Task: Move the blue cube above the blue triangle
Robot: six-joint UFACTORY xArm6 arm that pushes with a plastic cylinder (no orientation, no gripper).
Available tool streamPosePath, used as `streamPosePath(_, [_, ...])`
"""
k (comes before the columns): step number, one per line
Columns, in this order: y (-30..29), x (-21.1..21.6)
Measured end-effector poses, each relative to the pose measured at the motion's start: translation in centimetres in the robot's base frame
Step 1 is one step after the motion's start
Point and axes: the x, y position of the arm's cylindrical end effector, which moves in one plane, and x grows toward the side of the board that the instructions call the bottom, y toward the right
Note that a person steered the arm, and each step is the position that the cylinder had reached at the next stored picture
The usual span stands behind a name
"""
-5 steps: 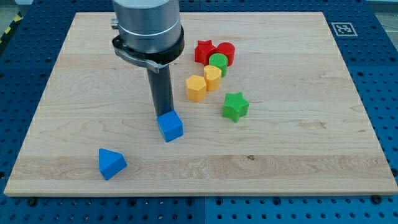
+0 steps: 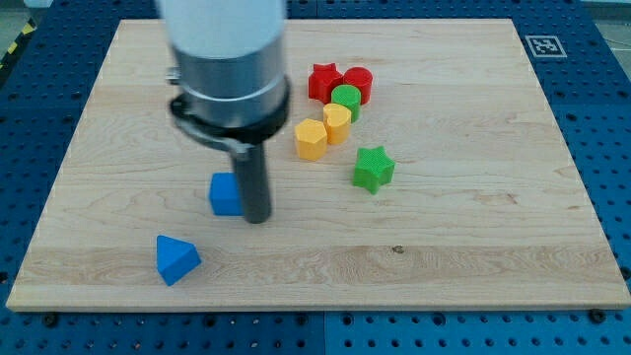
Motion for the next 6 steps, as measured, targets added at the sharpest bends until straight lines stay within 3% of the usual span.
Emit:
streamPosePath(2, [1.0,-1.0])
streamPosePath(3, [0.4,-3.7])
streamPosePath(6, [-7.5,-3.2])
